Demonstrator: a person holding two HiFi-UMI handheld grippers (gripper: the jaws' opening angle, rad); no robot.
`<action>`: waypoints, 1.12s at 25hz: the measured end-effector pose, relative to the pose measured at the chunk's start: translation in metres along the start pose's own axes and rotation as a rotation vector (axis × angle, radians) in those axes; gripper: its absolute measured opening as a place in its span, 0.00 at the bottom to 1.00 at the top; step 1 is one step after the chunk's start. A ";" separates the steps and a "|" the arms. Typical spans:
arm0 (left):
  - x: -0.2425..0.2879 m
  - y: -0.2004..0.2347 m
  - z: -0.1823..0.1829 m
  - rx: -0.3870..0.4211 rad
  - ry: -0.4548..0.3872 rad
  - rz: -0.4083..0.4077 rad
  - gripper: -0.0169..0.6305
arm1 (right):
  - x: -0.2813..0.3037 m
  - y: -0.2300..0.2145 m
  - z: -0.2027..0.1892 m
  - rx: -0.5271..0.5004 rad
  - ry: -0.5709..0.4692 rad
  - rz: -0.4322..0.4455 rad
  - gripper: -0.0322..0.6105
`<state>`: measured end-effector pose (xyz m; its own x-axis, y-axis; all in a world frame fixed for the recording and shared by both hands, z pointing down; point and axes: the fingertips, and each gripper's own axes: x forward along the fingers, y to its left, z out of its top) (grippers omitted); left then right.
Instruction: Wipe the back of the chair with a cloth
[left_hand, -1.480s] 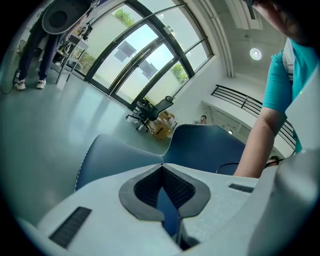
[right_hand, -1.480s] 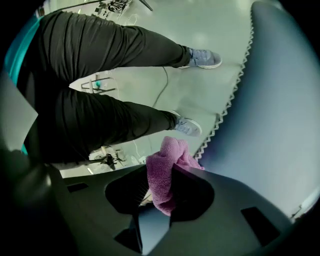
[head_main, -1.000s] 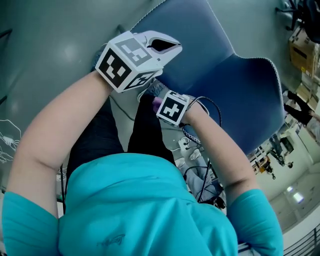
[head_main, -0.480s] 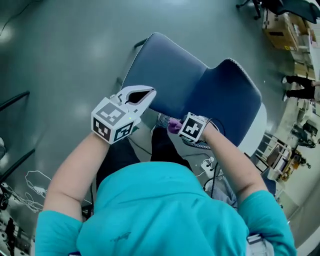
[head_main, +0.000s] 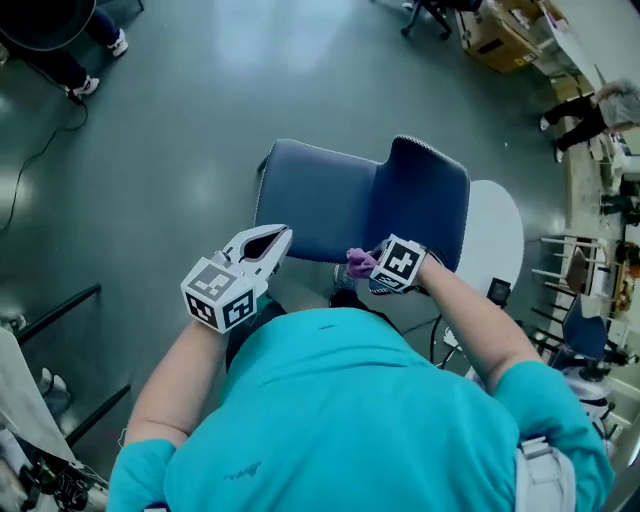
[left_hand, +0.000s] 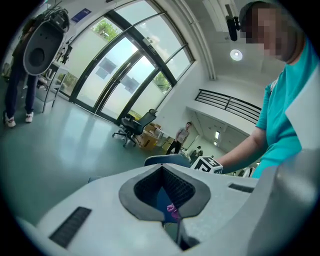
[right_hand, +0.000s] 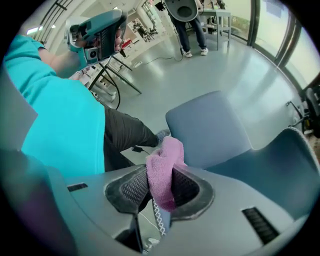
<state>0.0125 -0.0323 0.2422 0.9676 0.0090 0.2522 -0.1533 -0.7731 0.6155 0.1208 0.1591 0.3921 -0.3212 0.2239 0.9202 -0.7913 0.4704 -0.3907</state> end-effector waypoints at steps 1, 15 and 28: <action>-0.006 -0.004 0.010 0.017 -0.005 -0.006 0.02 | -0.009 0.004 0.002 0.004 -0.013 -0.008 0.23; -0.050 -0.096 0.111 0.216 -0.009 -0.148 0.02 | -0.152 0.066 0.028 0.207 -0.579 -0.168 0.23; 0.032 -0.272 0.116 0.240 -0.174 -0.147 0.02 | -0.299 0.073 -0.127 0.190 -1.157 -0.246 0.23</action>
<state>0.1080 0.1046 -0.0034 0.9988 0.0386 0.0294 0.0219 -0.8991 0.4372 0.2251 0.2345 0.0856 -0.3510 -0.8007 0.4854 -0.9300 0.2378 -0.2801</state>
